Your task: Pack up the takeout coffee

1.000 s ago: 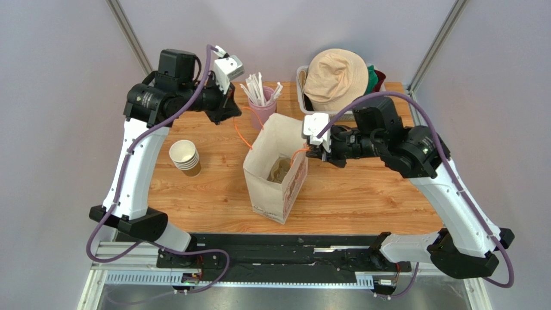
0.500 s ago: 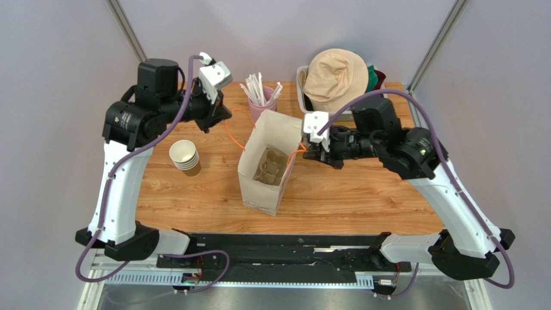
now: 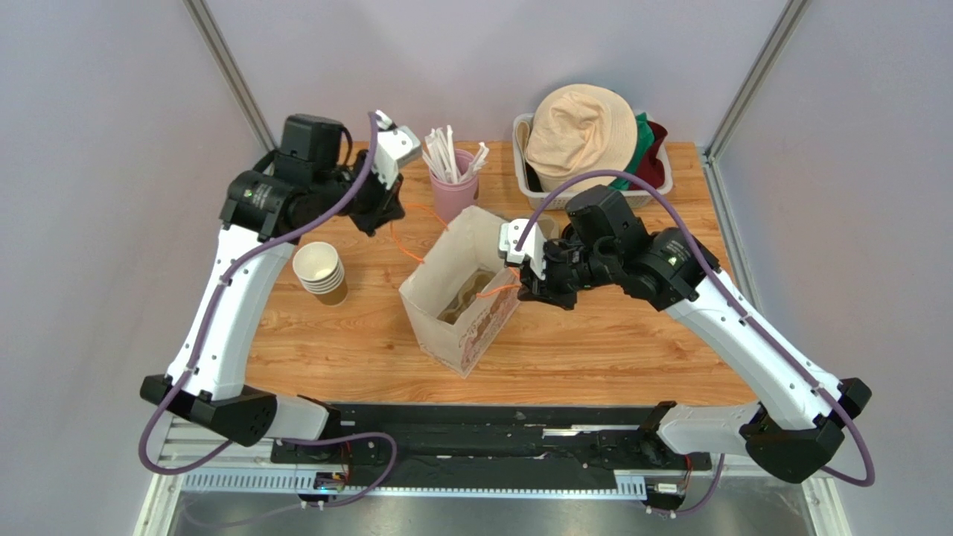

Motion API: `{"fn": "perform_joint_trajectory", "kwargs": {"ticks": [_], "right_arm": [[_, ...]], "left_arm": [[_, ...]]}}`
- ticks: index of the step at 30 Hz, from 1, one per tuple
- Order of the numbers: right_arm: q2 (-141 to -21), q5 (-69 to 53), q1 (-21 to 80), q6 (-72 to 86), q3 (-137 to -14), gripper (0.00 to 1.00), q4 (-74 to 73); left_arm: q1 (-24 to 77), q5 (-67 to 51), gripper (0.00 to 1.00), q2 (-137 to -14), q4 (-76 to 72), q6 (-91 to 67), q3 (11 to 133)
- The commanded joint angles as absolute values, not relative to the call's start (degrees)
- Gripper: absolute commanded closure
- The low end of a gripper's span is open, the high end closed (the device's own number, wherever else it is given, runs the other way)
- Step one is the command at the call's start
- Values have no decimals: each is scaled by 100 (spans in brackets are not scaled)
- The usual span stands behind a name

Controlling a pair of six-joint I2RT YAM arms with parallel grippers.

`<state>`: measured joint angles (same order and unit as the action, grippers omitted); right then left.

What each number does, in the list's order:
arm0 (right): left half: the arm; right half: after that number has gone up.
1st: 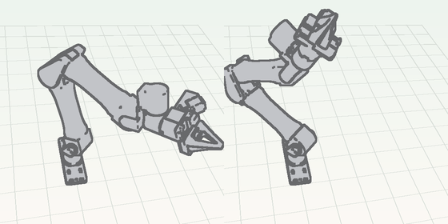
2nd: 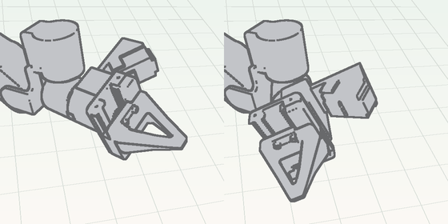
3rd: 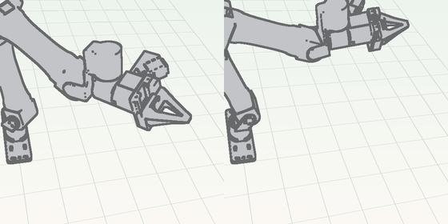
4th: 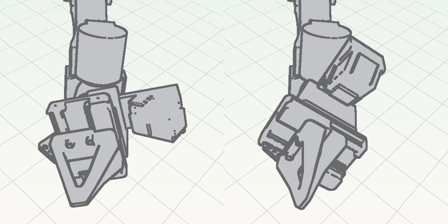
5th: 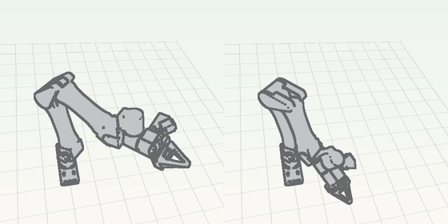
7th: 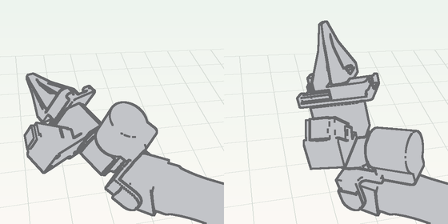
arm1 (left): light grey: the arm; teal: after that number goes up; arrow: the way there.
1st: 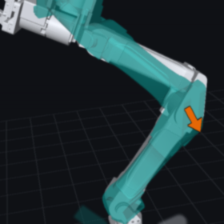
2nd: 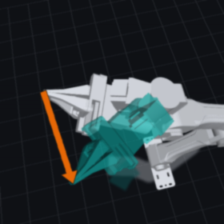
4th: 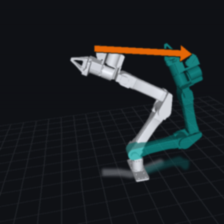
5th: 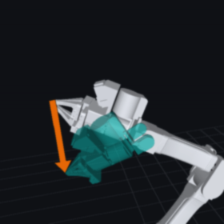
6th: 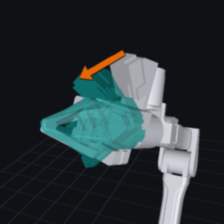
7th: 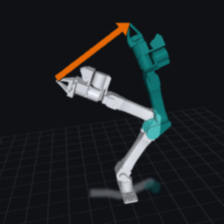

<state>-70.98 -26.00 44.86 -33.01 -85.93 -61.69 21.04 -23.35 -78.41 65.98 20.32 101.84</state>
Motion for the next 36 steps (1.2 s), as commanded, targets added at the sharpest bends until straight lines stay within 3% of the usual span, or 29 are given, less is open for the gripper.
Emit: {"fn": "perform_joint_trajectory", "kwargs": {"ticks": [1,9,17,28,36], "right_arm": [[-6900,-2839,4526,-3365,-8702,100,-6222],[-6461,-2778,4684,-3498,-7463,100,-6223],[-6390,-2637,5185,-3419,-5952,100,-5863],[-6135,-2215,5783,-3357,-5283,100,-5599],[-6179,-2031,5924,-3314,-5273,100,-5564]], "left_arm": [[2127,-2548,99,-7962,6547,2206,11440],[2303,-2891,99,-8165,6768,2267,11804],[2593,-3252,99,-7928,6759,2478,11014],[2716,-4183,99,-7445,7259,2970,10820],[2751,-4071,99,-7427,7226,2919,10644]]}}
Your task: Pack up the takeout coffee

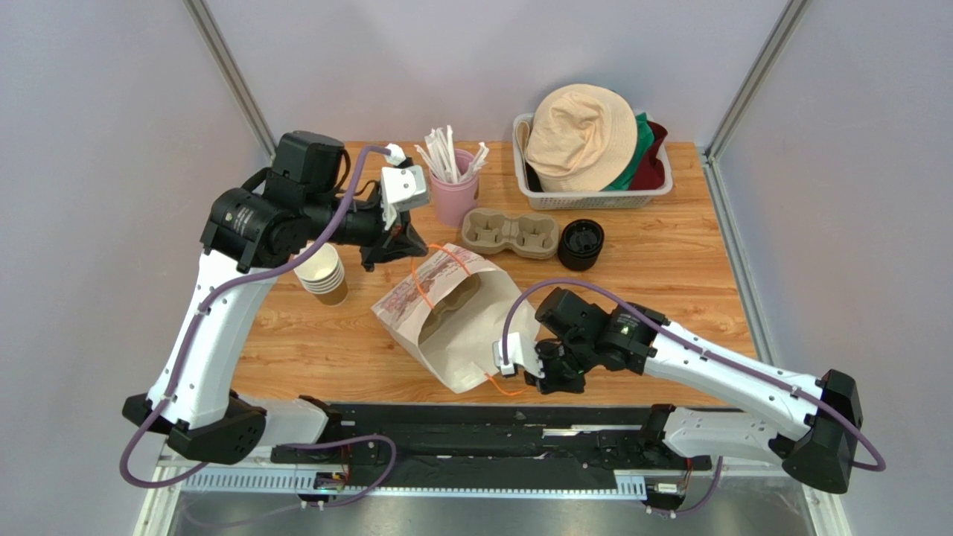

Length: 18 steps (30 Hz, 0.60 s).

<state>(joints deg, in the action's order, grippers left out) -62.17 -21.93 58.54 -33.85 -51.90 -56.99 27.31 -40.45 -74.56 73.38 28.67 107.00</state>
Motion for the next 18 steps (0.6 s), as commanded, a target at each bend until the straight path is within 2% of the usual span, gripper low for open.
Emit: {"fn": "perform_joint_trajectory", "kwargs": {"ticks": [1,11,14,15,17,18], "right_arm": [[-6161,-1969,5924,-3322,-5439,100,-5563],[-6494,-827,5906,-3331,-6942,97,-5353],[-6714,-616,5915,-3182,-7303,84,-5186],[-6776,-485,5915,-3147,-7452,68,-5116],[-6846,-352,5906,-3059,-7532,47,-5028],[-6864,-134,5898,-2998,-7567,33,-4879]], "left_arm": [[2751,-3739,99,-7427,7033,2848,10644],[2742,-1681,100,-7594,6057,2128,10617],[2716,-1056,100,-7620,5766,2031,10530],[2690,-976,100,-7620,5713,2013,10477],[2663,-827,100,-7646,5625,1960,10468],[2628,-783,100,-7664,5608,1934,10468]]}}
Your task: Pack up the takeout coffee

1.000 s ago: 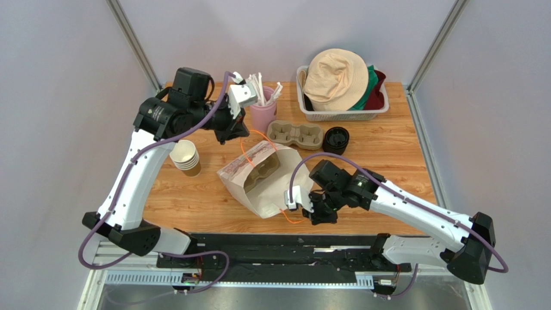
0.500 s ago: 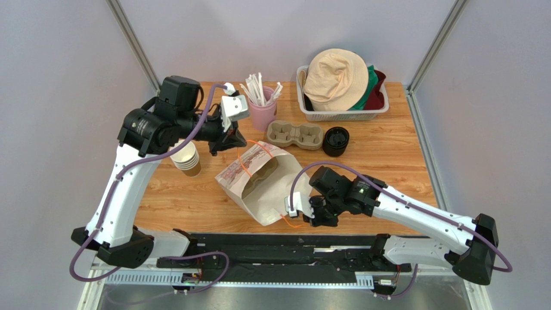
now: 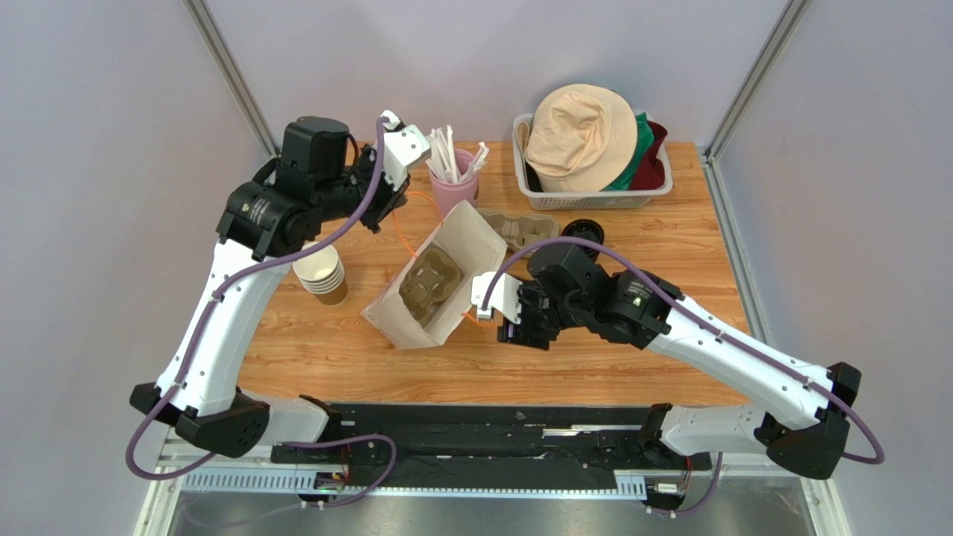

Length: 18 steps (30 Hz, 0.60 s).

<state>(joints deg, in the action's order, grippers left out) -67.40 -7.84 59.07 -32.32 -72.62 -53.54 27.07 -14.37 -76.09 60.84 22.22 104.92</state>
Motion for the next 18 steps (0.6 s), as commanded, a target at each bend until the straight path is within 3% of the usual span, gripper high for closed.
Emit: {"fn": "perform_joint_trajectory", "kwargs": {"ticks": [1,3,11,18], "right_arm": [[-6882,-62,5889,-2971,-7663,28,-4826],[-6882,-9,5793,-2918,-7804,20,-4738],[-6829,141,5204,-2769,-8761,18,-4807],[-6697,141,4799,-2593,-8895,16,-4773]], "left_arm": [[2602,-713,100,-7664,5581,1916,10468],[2506,-642,100,-7673,5537,1855,10459],[2022,-369,100,-7577,5406,1591,10372],[1714,-9,100,-7251,5212,1354,9950]]}}
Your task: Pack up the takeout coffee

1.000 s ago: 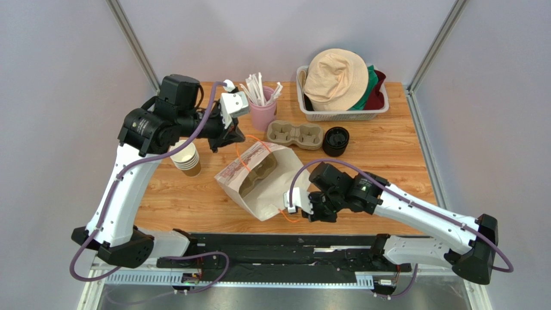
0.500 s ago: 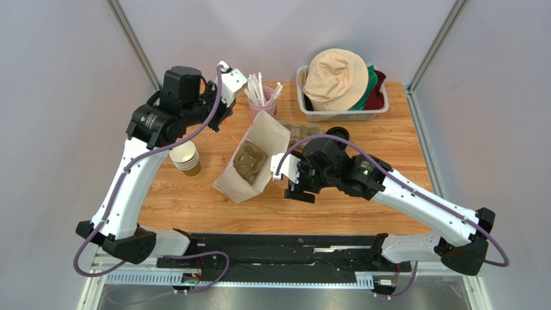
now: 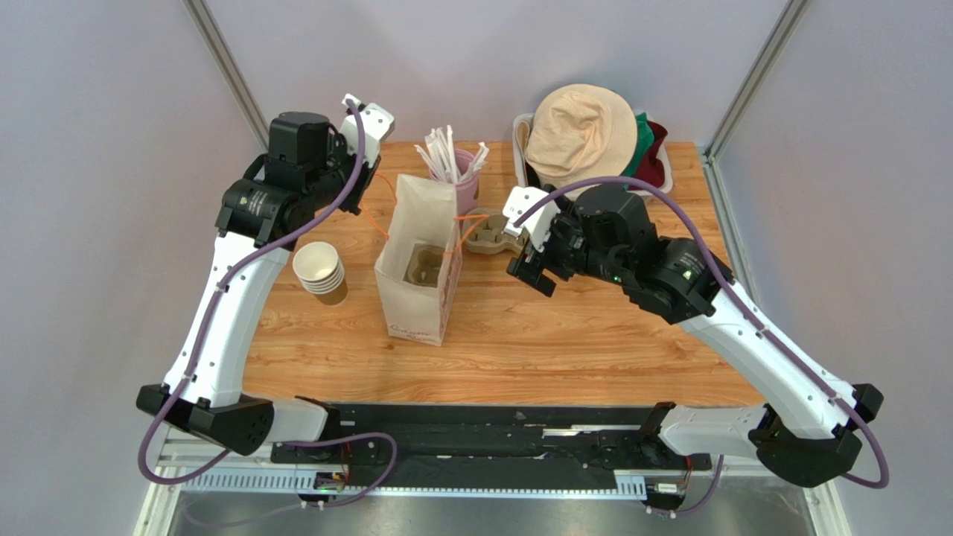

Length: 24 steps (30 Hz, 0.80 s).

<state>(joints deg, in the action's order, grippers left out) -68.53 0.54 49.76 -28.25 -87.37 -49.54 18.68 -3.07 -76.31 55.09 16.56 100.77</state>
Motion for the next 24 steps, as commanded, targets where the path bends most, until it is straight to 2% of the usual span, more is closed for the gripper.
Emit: {"fn": "perform_joint_trajectory", "kwargs": {"ticks": [1,15,24], "right_arm": [[-6680,141,4764,-2575,-8895,15,-4746],[-6680,229,4386,-2312,-8859,12,-4456],[-6680,202,4359,-2224,-8824,12,-4368]], "left_arm": [[1679,-9,100,-7199,5186,1301,9906],[1239,1256,100,-6750,4703,914,9571],[1134,1231,100,-7321,4219,941,9641]]}}
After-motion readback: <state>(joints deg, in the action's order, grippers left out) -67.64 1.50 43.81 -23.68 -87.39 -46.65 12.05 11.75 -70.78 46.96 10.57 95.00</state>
